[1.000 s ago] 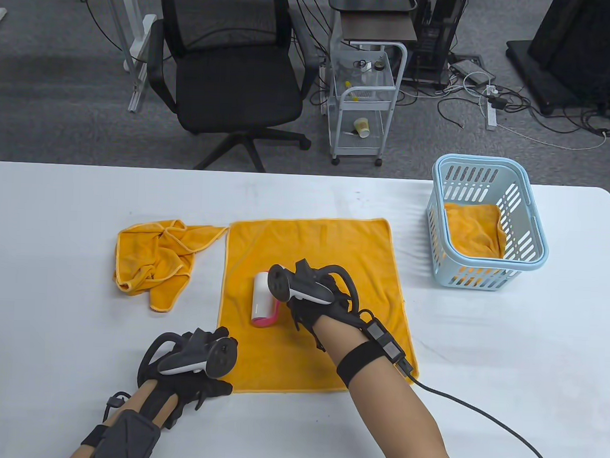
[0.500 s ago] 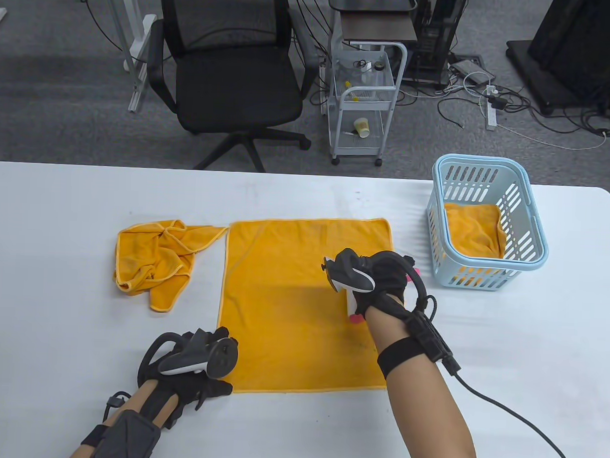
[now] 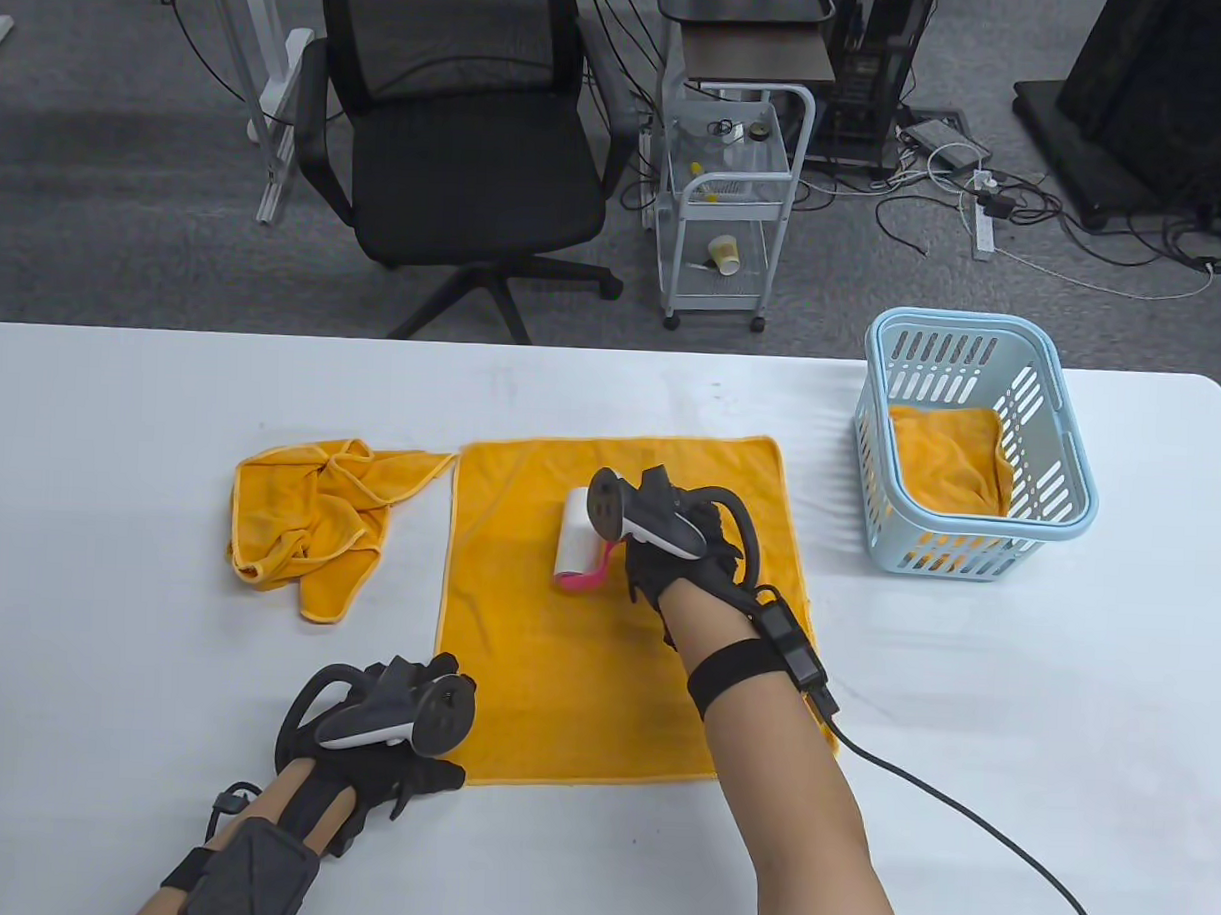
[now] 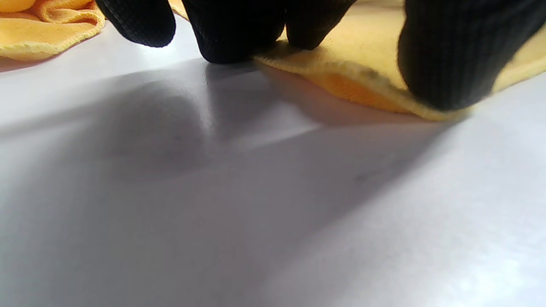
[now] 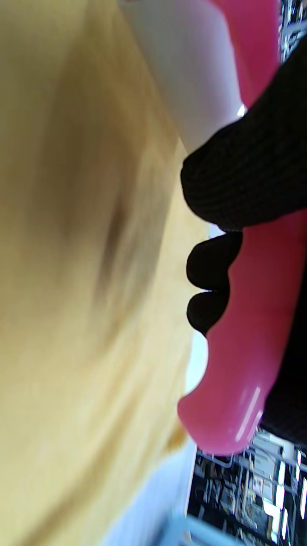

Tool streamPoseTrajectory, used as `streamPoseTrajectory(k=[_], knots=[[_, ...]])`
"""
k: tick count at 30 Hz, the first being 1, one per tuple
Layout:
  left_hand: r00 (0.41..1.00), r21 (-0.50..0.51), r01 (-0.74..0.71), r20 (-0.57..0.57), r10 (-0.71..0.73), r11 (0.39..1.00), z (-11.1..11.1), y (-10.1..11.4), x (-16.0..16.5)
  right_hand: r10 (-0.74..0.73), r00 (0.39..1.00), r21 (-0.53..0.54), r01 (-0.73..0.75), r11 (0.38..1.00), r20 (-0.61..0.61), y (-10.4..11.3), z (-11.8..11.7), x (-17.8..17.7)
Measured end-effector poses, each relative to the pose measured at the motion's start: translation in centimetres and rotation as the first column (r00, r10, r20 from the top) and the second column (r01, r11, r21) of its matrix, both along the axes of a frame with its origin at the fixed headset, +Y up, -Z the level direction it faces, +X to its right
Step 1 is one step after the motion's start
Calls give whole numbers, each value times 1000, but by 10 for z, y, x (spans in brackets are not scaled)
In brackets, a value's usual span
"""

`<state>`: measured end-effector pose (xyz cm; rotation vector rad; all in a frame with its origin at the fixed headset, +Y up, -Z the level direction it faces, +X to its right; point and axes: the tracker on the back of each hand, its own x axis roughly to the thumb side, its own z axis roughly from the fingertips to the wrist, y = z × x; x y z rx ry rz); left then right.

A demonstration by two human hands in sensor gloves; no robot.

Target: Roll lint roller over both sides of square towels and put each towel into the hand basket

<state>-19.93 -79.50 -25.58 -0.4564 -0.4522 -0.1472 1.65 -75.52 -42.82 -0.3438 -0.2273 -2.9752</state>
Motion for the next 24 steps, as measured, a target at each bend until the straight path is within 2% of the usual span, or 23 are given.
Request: streamPoseTrajectory(k=[4,10,14,16,20,24], knots=[[1000,0,1,-1,-1,1000,0,0,0,48,999,8,-48,999,-2,-3,2,5],[1000,1,4,-2,-4,1000,0,0,0,261,958,-27,-260,965,118,9,1,62],[1000,1,6,-1,-6,1000,0,1,0,337,922,-51,-333,941,193,8,4,98],[1000,2,8,-1,-8,1000,0,1,0,365,908,-43,-364,930,208,10,6,106],[1000,2,8,-1,-8,1000,0,1,0,318,931,8,-324,946,179,14,12,99],[1000,3,8,-1,-8,1000,0,1,0,95,992,31,-98,995,87,13,24,65]])
